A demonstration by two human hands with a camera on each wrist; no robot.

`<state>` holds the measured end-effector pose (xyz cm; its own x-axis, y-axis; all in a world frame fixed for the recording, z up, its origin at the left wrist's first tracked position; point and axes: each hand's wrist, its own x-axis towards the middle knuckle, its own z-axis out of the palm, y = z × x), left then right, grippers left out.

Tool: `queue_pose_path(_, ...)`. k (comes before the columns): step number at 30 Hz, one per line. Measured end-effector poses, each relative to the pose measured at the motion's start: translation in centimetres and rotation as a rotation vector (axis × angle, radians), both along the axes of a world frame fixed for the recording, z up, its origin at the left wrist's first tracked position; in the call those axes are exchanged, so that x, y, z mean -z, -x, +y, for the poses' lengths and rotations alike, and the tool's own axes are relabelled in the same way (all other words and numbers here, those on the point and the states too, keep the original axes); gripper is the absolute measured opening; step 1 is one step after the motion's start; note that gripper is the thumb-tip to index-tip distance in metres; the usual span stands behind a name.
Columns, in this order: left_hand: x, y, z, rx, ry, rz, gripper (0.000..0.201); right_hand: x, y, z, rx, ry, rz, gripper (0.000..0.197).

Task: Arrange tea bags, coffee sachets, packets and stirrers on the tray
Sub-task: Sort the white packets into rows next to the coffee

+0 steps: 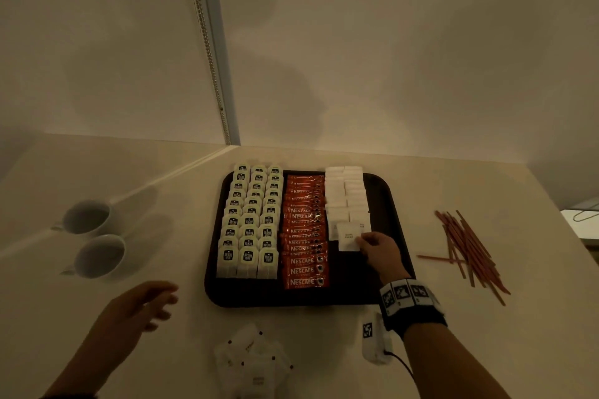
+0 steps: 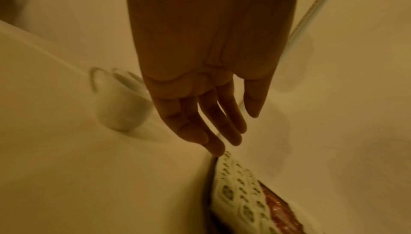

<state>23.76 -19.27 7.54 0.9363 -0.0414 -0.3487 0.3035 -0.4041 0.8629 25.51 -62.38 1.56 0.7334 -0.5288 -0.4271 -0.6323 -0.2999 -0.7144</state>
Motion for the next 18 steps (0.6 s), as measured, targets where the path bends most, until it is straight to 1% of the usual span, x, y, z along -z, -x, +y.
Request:
queue_pose_path(3,1.9,1.7,3.2,-0.090,-0.022,0.094,0.019,0.6,-0.4,0.5,0.009,-0.013,-0.004,0.029)
queue_pose_path(6,3.1,3.1,5.6,-0.158,-0.047,0.178,0.019,0.7,-0.9,0.9,0.028,-0.007,-0.024,0.027)
queue_pose_path(10,3.8,4.0,8.0,-0.228,-0.072,0.268,0.020,0.7,-1.2,1.4,0.024,0.072,-0.027,0.027)
queue_pose_path(15,4.3,3.9,10.3,-0.286,-0.093,0.364,0.023,1.0,-1.4,2.3,0.073,0.163,-0.056,0.019)
queue_pose_path(18,4.6,4.3,10.7,-0.299,-0.102,0.373,0.022,0.9,-1.5,2.7,0.108,0.181,-0.077,0.013)
